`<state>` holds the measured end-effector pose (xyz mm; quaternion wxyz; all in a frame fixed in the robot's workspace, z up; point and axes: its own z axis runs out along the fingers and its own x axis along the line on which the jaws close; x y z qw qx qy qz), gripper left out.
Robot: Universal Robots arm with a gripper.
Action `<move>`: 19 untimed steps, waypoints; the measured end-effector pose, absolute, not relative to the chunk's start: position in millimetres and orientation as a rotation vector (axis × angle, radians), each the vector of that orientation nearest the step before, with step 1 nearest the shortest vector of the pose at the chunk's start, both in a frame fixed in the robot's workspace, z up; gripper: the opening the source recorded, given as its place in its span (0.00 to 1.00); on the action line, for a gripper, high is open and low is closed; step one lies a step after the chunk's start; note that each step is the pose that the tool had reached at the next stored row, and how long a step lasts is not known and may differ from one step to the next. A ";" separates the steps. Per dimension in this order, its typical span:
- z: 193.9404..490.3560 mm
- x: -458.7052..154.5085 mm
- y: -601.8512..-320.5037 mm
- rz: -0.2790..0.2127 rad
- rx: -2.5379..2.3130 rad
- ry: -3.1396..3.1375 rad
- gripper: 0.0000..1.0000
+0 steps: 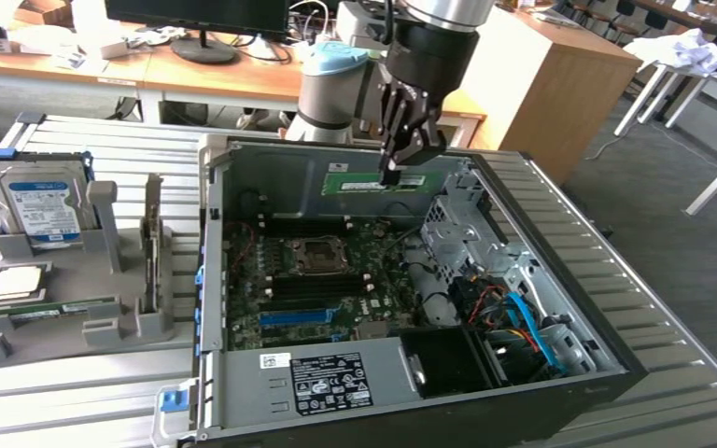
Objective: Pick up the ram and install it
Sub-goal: 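Insert the ram into the slot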
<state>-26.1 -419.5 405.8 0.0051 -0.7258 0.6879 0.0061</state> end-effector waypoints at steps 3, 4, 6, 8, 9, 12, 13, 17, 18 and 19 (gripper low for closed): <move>405.2 -27.0 -419.5 0.019 -2.273 2.154 0.13; 405.0 -27.2 -419.5 0.019 -2.273 2.154 0.13; 404.5 -27.8 -419.5 0.019 -2.273 2.154 0.13; 404.0 -28.5 -419.5 0.019 -2.273 2.154 0.13; 403.8 -28.8 -419.6 0.019 -2.273 2.154 0.13; 403.1 -29.9 -419.6 0.019 -2.273 2.154 0.13; 402.8 -30.2 -419.6 0.019 -2.273 2.154 0.13; 401.8 -31.3 -419.5 0.019 -2.273 2.154 0.13; 401.5 -31.5 -419.6 0.019 -2.273 2.154 0.13; 401.3 -31.6 -419.6 0.019 -2.273 2.154 0.13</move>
